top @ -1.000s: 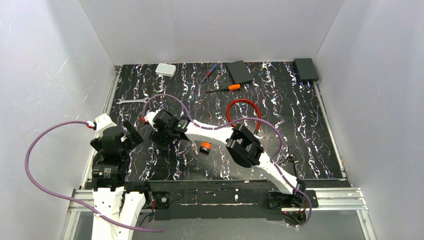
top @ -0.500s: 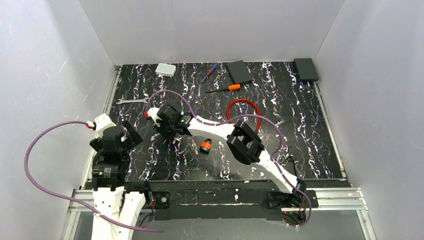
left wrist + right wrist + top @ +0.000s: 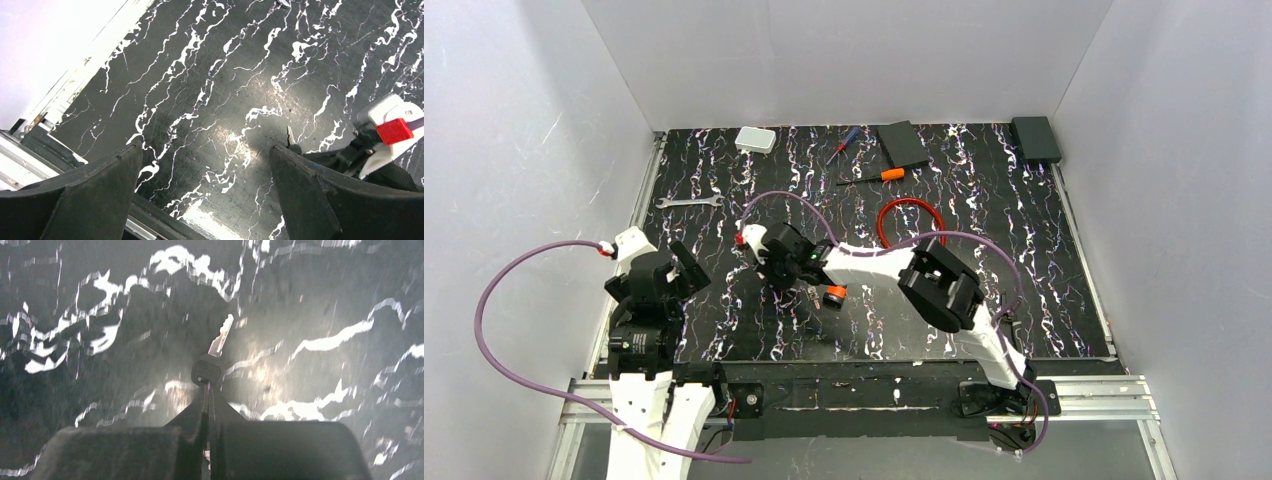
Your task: Unlock with the key
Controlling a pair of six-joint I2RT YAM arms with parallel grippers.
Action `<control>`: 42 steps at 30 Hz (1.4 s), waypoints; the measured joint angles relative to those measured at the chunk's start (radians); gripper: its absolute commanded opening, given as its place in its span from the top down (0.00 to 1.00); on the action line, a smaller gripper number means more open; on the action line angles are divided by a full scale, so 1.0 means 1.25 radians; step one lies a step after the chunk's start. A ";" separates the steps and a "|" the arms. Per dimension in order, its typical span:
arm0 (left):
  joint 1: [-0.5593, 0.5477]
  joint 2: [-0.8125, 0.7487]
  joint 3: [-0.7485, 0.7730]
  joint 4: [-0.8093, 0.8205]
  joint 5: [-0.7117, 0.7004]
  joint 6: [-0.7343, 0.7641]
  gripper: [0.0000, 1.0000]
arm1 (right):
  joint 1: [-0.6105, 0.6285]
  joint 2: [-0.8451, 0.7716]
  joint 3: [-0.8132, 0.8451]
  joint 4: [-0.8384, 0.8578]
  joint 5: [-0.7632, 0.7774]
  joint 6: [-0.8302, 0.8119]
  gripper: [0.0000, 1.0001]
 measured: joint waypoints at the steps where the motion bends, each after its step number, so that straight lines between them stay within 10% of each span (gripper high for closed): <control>1: 0.000 -0.001 0.000 0.000 0.004 0.001 0.03 | 0.001 -0.020 -0.030 0.006 0.001 0.009 0.99; 21: 0.000 -0.080 -0.016 0.028 0.550 -0.087 0.20 | 0.003 -0.527 -0.531 0.232 -0.001 0.237 0.99; 42: 0.000 -0.240 -0.258 0.222 0.826 -0.706 0.29 | 0.003 -1.007 -0.825 0.383 0.067 0.440 0.99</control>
